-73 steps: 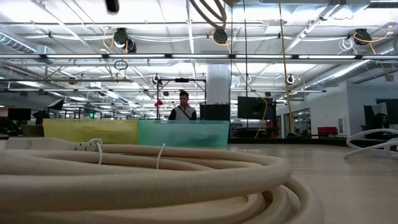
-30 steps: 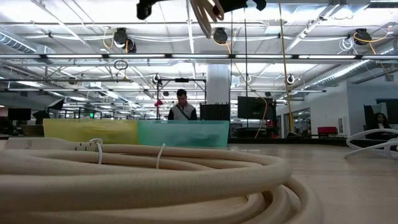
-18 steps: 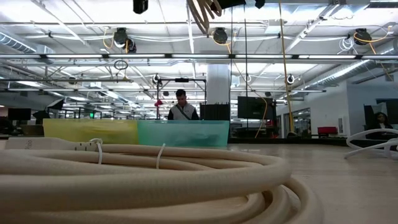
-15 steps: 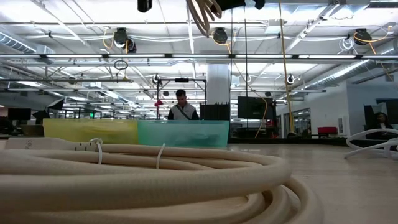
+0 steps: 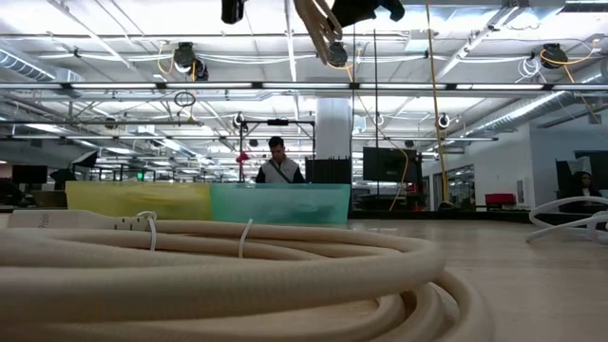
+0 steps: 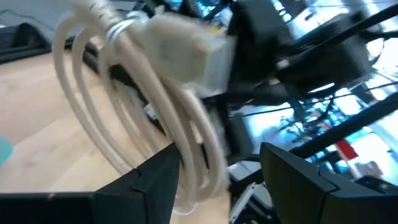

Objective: Pick & Place USB Port
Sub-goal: Put the top brown HDMI cable into the yellow bin

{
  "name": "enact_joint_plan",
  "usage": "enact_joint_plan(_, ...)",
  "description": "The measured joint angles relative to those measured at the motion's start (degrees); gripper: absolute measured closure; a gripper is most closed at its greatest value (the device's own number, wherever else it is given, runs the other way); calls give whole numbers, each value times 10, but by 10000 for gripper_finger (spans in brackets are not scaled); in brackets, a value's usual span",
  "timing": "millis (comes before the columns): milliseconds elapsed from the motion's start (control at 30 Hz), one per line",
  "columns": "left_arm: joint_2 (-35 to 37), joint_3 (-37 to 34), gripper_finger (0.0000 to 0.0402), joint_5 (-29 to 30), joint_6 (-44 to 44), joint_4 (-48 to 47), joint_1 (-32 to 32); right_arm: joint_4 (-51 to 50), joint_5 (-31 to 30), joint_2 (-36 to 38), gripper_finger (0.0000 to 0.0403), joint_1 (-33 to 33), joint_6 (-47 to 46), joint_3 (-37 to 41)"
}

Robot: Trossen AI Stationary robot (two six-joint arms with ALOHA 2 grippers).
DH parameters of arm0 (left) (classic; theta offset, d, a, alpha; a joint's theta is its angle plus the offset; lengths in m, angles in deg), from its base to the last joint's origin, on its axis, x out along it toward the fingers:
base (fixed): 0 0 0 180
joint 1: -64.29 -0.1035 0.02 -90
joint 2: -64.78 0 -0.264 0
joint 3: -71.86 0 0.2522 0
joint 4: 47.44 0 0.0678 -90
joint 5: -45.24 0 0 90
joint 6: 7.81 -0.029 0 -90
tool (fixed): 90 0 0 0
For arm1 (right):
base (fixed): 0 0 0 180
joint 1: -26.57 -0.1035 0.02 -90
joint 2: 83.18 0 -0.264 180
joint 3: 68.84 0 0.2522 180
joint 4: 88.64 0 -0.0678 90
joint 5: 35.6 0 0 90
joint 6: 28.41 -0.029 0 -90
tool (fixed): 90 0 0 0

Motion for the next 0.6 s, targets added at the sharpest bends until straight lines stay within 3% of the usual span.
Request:
enact_joint_plan(500, -16, 0, 176, 80, 28, -47, -1, 2, 10, -10, 399, 0, -15, 0)
enact_joint_plan(600, -14, 0, 193, 99, 33, -49, -1, 5, 10, -10, 399, 0, -16, 0)
